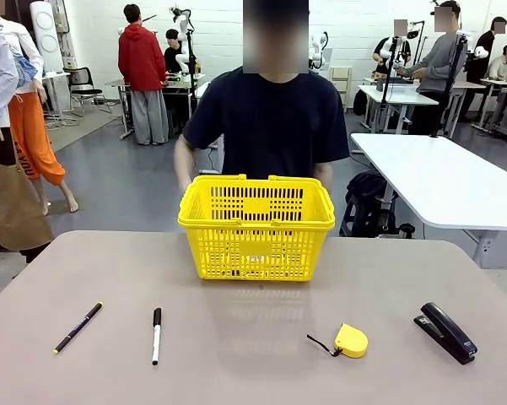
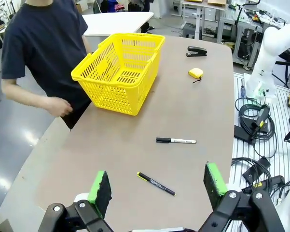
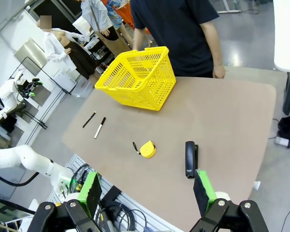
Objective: Place the items the person wants into the basket.
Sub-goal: Pick up the item the person points to and place it in the Market Basket.
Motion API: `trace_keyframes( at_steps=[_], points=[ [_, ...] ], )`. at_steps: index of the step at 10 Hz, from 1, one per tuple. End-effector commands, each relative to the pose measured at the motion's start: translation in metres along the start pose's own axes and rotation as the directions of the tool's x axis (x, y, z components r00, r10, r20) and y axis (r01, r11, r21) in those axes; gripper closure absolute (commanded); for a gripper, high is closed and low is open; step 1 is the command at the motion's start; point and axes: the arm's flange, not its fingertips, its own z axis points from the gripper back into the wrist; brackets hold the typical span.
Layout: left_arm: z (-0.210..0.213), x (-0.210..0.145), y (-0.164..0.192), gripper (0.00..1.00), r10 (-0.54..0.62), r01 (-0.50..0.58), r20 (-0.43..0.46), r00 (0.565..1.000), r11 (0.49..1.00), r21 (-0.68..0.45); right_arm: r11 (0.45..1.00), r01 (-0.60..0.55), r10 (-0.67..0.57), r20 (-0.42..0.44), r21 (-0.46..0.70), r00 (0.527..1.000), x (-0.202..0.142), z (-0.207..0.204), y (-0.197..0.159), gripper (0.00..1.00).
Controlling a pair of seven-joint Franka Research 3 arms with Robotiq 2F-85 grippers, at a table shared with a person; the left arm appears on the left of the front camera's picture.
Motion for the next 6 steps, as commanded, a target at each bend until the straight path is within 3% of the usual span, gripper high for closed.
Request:
trace_keyframes(
  at_steps=[1, 6],
  points=[
    [0.0, 0.002, 0.0022, 0.0, -0.027, 0.027, 0.02, 0.999, 1.0, -0.001, 1.0, -0.012, 0.011, 0.017, 0.018, 1.0, 0.0022, 0.0005, -0.0001, 0.0],
    [0.0, 0.002, 0.0022, 0.0, -0.027, 0.027, 0.02, 0.999, 1.0, -0.001, 1.0, -0.012, 0.011, 0.017, 0.018, 1.0, 0.0022, 0.0005, -0.0001, 0.0]
  ],
)
